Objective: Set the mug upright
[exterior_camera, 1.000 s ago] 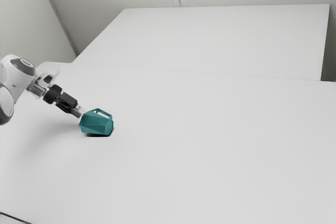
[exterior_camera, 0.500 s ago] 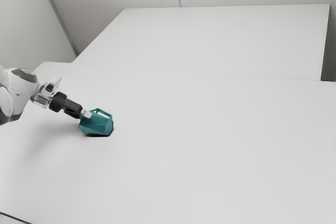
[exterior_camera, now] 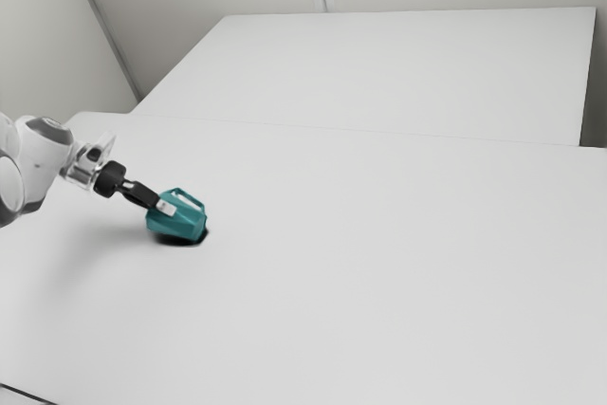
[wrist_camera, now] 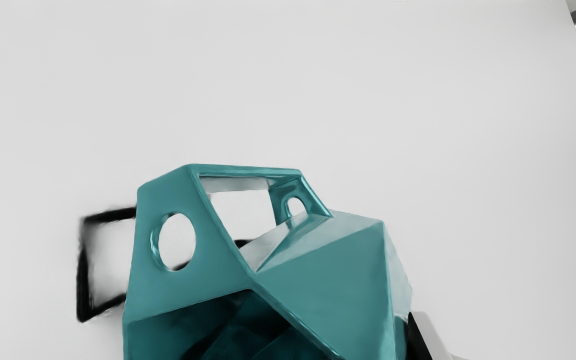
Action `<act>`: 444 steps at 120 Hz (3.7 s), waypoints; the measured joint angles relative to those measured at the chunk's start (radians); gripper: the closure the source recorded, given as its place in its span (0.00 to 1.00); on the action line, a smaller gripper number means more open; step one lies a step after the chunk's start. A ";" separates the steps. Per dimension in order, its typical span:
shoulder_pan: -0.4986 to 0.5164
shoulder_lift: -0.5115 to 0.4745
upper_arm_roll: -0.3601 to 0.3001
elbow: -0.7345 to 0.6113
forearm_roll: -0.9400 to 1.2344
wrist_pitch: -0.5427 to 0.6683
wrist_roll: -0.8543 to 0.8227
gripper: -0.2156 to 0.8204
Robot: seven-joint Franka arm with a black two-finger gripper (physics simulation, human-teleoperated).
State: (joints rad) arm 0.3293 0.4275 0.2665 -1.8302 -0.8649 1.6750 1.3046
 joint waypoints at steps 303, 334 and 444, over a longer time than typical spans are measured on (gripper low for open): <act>-0.424 -0.470 -0.325 -0.531 0.901 0.694 -1.002 0.69; -0.419 -0.496 -0.325 -0.531 0.905 0.681 -1.021 0.35; -0.413 -0.455 -0.263 0.082 0.957 0.120 -1.045 0.21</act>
State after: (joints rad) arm -0.0838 -0.0278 0.0038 -1.7483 0.0925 1.7948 0.2596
